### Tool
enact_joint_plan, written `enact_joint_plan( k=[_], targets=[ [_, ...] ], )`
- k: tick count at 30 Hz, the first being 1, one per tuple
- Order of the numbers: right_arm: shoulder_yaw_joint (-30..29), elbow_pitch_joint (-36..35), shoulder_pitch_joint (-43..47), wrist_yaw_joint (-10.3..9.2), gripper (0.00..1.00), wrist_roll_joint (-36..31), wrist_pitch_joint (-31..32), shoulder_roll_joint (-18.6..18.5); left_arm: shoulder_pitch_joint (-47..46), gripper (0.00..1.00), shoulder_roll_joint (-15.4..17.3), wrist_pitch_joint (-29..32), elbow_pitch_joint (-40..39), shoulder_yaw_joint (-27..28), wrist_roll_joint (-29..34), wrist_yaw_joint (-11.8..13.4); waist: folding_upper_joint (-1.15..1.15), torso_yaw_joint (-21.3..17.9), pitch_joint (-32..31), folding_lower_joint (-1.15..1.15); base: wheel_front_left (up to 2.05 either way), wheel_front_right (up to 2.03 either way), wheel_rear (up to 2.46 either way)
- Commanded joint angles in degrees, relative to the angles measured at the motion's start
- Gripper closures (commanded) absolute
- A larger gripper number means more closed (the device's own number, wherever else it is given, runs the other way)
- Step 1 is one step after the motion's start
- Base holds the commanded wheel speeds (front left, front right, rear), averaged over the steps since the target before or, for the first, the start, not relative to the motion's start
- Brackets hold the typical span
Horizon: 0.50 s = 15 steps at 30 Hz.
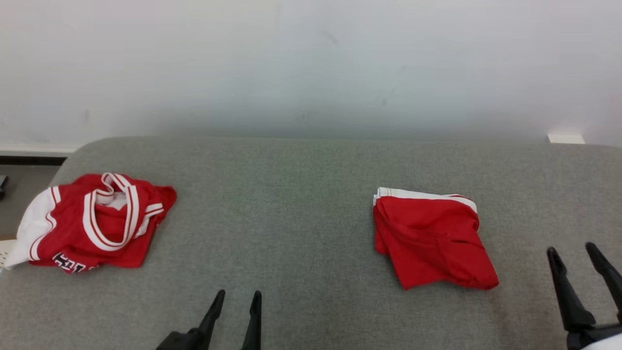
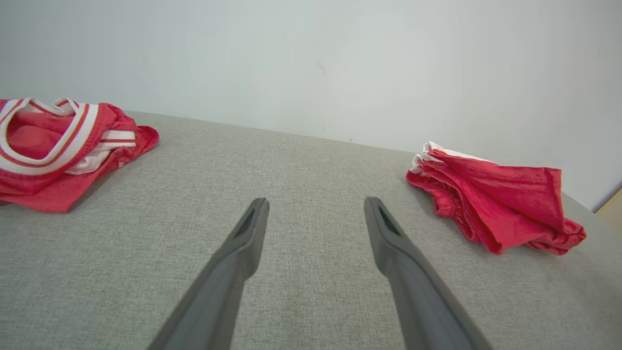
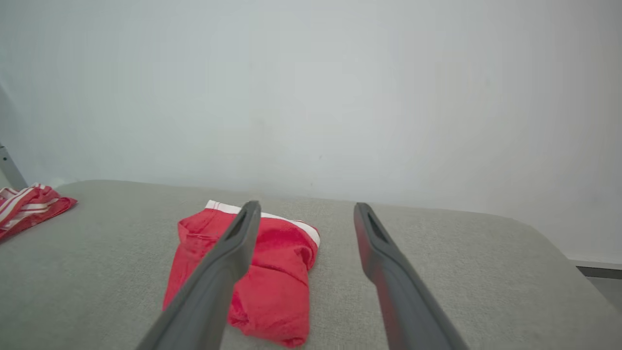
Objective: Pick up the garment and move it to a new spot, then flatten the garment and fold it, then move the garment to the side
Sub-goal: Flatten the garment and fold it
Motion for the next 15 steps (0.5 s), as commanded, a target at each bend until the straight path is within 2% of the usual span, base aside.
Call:
enact_joint_plan(
  k=[1,7,15],
  targets=[
    [-2.0,1.5,2.5,-0.11,0.00,-0.9,-3.1,0.3,1.2,0.00,0.2,0.0,-0.3,0.6,1.1,-0.1,0.00,-0.7,-1.1,0.00,0.00,0.00,0.00],
    [-7.3,7.3,7.8,-0.12,0.00,-1.9,-11.3,1.5,2.7,0.00,0.2,0.0,-1.3,2.7,2.1,-0.4,0.00,-1.4,-2.0,0.00,0.00,0.00,0.00],
    [-6.8,12.7,5.9,-0.12,0.00,-3.1,-13.9,1.3,3.5,0.00,0.2,0.0,-1.7,3.8,4.0,-1.1,0.00,-1.5,-1.8,0.00,0.00,0.00,0.00]
  ],
)
